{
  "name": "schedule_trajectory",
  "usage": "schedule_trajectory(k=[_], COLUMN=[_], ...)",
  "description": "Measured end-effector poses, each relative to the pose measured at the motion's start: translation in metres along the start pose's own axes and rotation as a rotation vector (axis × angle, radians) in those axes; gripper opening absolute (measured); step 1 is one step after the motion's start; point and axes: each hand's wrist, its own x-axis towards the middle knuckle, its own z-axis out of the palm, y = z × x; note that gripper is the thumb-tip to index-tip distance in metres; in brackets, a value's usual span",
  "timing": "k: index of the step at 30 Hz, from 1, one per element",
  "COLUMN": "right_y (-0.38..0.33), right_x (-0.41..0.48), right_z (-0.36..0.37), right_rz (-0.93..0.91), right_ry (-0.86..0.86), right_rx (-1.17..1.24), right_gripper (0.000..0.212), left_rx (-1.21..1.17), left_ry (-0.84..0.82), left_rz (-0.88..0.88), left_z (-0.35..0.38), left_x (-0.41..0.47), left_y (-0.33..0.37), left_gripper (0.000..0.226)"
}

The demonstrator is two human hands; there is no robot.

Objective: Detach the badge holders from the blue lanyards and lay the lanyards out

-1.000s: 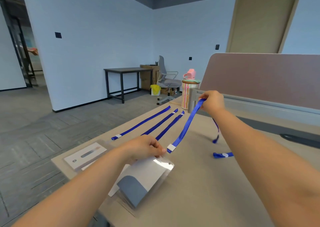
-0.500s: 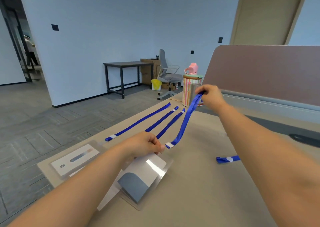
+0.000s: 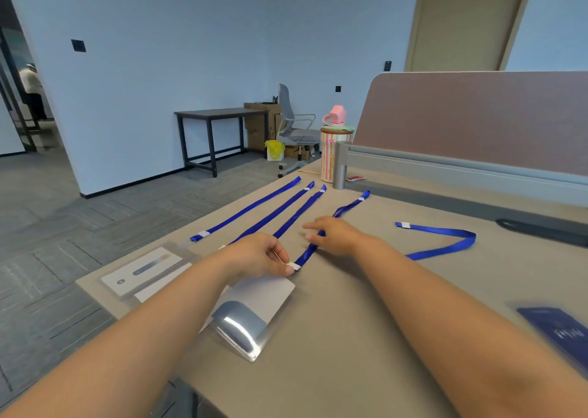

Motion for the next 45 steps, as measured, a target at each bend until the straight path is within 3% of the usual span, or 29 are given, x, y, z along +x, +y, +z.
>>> schedule_trajectory(k=[5, 9, 18, 22, 26, 30, 38, 42, 45], right_y=[-0.003, -0.011, -0.027, -0.026, -0.026, -0.024, -0.013, -0.002, 0.010], right_x=[-0.014, -0.022, -0.020, -0.019, -0.019, -0.020, -0.009, 0.012, 0.028], right_z=[0.007, 0.011, 0.021, 0.027, 0.027, 0.023, 0.014, -0.003, -0.019], right_rz=[-0.046, 0.009, 0.156, 0.127, 0.088, 0.045, -0.011, 0.042, 0.056], right_ry=[0.039, 0.069, 0.015, -0.017, -0.018, 0.004, 0.087, 0.138, 0.073], right_rx=[-0.161, -0.146, -0.237, -0.208, -0.232, -0.240, -0.195, -0.212, -0.337], right_gripper=[0.032, 0.031, 0.057, 0.062, 0.067, 0.055, 0.032, 0.042, 0.061], left_rx=[0.010, 0.064, 0.294, 0.516, 0.490, 0.451, 0.670, 0.661, 0.664], left_ry=[0.030, 0.059, 0.215, 0.211, 0.130, 0.130, 0.078, 0.102, 0.092], left_rz=[0.015, 0.035, 0.182, 0.169, 0.157, 0.213, 0.269, 0.294, 0.306], left_z=[0.002, 0.005, 0.012, 0.009, 0.007, 0.007, 0.010, 0.004, 0.007], left_x=[-0.015, -0.024, -0.033, -0.032, -0.030, -0.023, -0.005, 0.015, 0.041], left_y=[-0.010, -0.016, -0.024, -0.029, -0.028, -0.020, -0.008, 0.005, 0.015], left_gripper=[0.020, 0.021, 0.031, 0.036, 0.033, 0.034, 0.031, 0.034, 0.037])
